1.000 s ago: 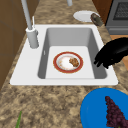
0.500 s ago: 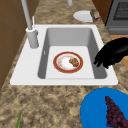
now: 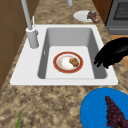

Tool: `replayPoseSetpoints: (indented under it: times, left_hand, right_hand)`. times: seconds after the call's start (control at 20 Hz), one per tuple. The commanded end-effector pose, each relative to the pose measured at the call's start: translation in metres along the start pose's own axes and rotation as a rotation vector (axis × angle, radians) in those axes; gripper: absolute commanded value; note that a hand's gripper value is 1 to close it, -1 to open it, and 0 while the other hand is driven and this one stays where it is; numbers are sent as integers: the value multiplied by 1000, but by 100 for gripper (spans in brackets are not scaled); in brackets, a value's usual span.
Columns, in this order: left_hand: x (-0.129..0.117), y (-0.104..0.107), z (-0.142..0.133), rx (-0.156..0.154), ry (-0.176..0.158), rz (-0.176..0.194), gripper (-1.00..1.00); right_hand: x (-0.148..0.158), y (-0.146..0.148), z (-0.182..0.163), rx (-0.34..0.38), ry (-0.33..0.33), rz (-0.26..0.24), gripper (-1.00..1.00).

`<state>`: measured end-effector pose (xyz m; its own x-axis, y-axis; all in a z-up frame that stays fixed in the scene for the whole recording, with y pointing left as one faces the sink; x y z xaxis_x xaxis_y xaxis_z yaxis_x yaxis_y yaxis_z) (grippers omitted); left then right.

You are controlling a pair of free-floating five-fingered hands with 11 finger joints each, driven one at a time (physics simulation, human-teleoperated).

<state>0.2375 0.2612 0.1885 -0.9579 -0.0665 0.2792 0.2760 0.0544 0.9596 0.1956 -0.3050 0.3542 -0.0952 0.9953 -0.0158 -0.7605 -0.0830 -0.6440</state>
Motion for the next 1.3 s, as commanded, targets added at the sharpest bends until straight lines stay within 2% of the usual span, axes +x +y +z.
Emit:
replayPoseSetpoints:
  times: [0.0,0.15,0.3,0.35,0.45,0.5,0.6,0.85,1.25]
  left_hand:
    - [0,0,0,0,0,0,0]
    - [0,0,0,0,0,0,0]
    - [0,0,0,0,0,0,0]
    - [0,0,0,0,0,0,0]
    - [0,0,0,0,0,0,0]
    - [0,0,0,0,0,0,0]
    - [0,0,0,0,0,0,0]
    - [0,0,0,0,0,0,0]
    - [0,0,0,0,0,0,0]
  right_hand:
    - [-27,18,7,0,1,1,-100]
    - [-42,31,12,-15,-55,-22,-100]
    - [-56,45,17,-3,-79,-27,-100]
    - [-46,47,5,-3,-86,-21,-100]
    - [-37,55,-7,6,-53,30,-100]
    - [-42,58,-10,17,-51,57,-100]
    - [-46,65,-17,11,-32,61,-100]
    - [-32,87,-40,15,14,78,-100]
    - [-41,108,-62,13,-26,51,-100]
